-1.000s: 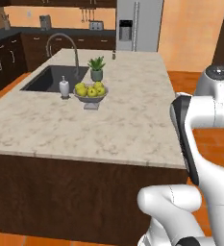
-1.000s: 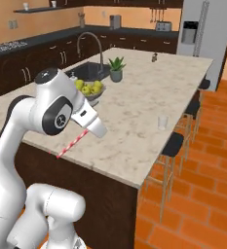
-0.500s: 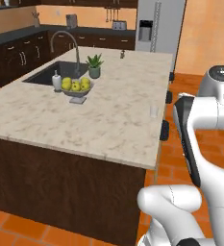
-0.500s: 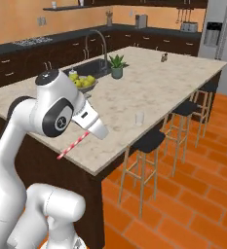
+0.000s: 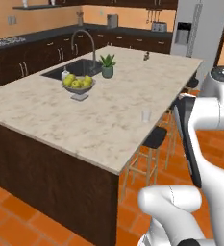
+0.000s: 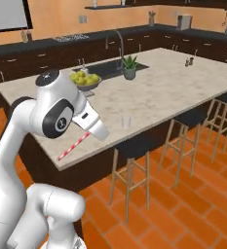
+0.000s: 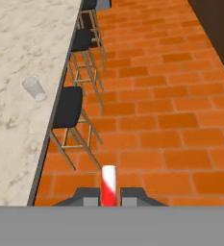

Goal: Take a straw from the drawer in front and place it inside the glass cup on the dining counter.

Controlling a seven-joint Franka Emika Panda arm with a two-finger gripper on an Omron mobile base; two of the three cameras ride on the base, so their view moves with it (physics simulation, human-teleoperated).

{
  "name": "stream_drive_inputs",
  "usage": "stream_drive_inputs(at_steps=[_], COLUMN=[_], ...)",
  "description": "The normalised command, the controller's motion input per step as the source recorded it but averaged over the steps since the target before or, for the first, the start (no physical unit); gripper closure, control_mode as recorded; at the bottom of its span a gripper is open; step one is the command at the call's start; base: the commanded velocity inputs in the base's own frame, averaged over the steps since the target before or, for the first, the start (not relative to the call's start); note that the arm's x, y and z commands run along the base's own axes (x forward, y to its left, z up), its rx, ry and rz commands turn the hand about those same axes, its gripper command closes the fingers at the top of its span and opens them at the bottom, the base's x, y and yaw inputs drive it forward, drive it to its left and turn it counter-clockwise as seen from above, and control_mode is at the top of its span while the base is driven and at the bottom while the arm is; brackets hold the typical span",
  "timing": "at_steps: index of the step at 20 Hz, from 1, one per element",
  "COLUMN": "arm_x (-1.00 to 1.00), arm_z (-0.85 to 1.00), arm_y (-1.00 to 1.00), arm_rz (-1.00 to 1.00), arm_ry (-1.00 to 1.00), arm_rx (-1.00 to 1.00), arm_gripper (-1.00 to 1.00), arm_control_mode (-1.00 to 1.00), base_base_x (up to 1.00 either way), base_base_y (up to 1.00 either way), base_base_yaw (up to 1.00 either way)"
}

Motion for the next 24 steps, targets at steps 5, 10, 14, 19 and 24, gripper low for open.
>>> stream_drive_inputs(at_steps=[5,10,14,19,24], arm_x=[0.00,0.00,0.00,0.00,0.00], arm_z=[0.00,0.00,0.00,0.00,0.00], arm_y=[0.00,0.00,0.00,0.00,0.00], arm_rz=[0.00,0.00,0.00,0.00,0.00], arm_ry=[0.00,0.00,0.00,0.00,0.00], arm_rx=[0.00,0.00,0.00,0.00,0.00], arm_gripper=[1.00,1.00,1.00,1.00,1.00], arm_control_mode=[1.00,1.00,1.00,1.00,1.00], base_base_x=[0.16,0.15,0.12,0.10,0.07], base_base_y=[-0.88,-0.76,-0.71,-0.72,-0.74], base_base_yaw=[0.52,0.58,0.61,0.62,0.61])
